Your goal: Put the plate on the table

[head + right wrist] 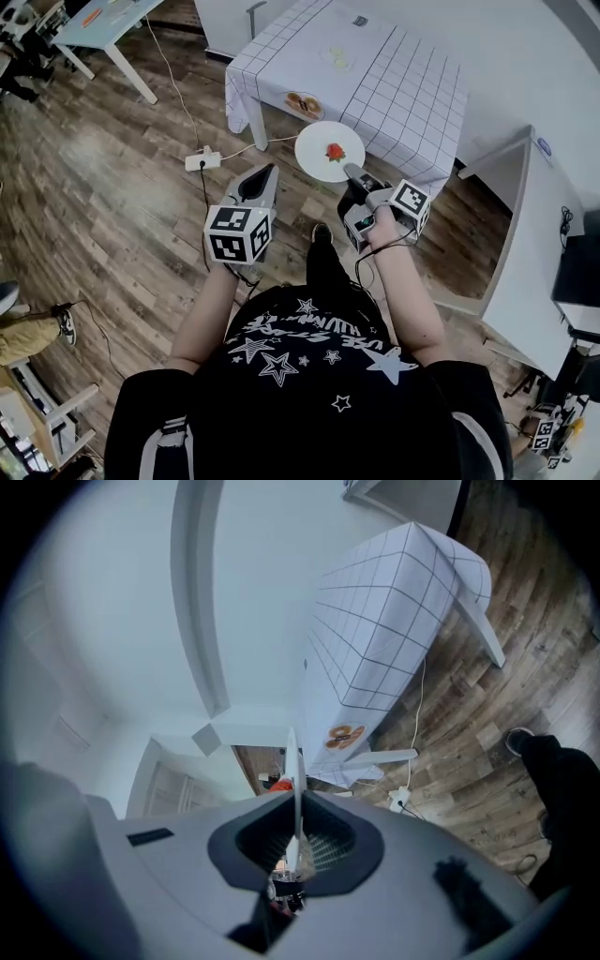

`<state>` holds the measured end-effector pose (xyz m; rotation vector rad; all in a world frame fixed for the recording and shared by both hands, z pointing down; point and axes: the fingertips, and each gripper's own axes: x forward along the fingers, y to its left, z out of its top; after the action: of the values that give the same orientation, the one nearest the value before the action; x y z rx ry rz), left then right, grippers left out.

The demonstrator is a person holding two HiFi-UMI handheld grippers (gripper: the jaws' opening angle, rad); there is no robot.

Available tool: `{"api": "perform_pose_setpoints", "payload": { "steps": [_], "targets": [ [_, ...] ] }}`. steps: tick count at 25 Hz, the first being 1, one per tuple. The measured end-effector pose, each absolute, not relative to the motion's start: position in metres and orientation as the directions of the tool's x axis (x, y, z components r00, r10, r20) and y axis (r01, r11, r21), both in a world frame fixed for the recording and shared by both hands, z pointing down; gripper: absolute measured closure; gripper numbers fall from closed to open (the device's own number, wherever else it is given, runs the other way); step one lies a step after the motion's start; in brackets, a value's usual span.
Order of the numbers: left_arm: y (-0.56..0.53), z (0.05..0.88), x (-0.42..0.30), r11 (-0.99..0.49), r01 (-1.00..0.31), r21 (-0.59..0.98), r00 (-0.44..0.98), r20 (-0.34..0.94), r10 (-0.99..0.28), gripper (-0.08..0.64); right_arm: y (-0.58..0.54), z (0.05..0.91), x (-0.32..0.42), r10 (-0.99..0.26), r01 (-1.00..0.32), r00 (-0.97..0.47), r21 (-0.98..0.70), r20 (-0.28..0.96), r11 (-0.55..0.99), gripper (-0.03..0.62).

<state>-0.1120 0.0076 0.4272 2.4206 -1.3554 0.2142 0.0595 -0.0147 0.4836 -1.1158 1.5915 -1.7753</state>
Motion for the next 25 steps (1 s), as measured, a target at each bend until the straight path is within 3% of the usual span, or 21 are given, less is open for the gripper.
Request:
{"api": "perform_pose_setpoints", "payload": {
  "steps": [6,25],
  "targets": [
    [-0.031,0.434,-0.122,-0.433,-0.873,0.223,0.484,0.290,-0.826,0.551,-0.064,0.494,0.054,-0.797,-0.126,-0.569,-0.980,0.201,-0.157,0.569],
    [-0.161,0.430,-0.038,-0.398,-0.891,0.219,0.451,0.322,-0.832,0.551,-0.198,0.493,0.133,-0.750,-0.138,-0.628,-0.978,0.209,-0.156,0.569]
  ]
}}
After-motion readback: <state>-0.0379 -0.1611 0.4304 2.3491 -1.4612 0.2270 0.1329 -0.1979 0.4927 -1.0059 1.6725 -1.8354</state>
